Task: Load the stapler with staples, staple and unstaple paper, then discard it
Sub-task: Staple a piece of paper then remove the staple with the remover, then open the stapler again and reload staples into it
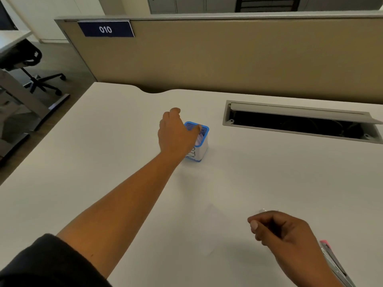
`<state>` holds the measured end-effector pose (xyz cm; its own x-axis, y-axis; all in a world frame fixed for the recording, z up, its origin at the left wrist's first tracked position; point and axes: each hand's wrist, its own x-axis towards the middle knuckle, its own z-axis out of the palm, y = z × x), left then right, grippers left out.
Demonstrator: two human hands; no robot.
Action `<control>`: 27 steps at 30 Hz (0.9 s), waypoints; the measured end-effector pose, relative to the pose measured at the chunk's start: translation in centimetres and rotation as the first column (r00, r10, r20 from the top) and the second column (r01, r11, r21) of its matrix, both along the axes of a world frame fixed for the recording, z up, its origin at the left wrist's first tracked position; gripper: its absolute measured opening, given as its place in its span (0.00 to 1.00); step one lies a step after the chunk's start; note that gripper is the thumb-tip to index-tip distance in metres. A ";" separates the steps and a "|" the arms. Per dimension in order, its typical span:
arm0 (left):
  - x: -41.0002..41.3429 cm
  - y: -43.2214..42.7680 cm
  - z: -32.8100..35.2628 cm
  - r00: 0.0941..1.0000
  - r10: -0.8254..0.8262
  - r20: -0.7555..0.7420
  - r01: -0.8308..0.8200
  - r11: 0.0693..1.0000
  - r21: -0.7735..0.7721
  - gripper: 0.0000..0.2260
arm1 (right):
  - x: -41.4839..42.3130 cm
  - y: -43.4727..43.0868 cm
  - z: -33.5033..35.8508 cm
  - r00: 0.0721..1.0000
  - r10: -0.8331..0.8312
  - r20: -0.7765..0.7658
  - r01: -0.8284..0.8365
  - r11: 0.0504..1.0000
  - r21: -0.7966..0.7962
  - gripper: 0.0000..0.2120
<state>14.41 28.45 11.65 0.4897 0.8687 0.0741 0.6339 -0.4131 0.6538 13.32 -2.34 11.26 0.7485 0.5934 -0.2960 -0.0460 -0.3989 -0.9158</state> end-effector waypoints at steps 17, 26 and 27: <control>-15.4 -24.8 -10.1 0.848 -0.500 -0.177 0.518 0.852 0.072 0.30 | -2.3 -10.7 -5.3 0.863 0.076 0.499 0.066 0.963 -0.261 0.19; -14.8 -28.8 -14.0 0.728 -0.537 -0.426 0.634 0.763 0.123 0.36 | -5.4 -20.3 -11.3 0.665 0.503 0.552 -0.124 0.803 -0.583 0.38; -14.7 -29.1 -14.1 0.728 -0.539 -0.425 0.634 0.765 0.116 0.36 | -5.5 -20.8 -11.9 0.640 0.537 0.550 -0.143 0.786 -0.601 0.39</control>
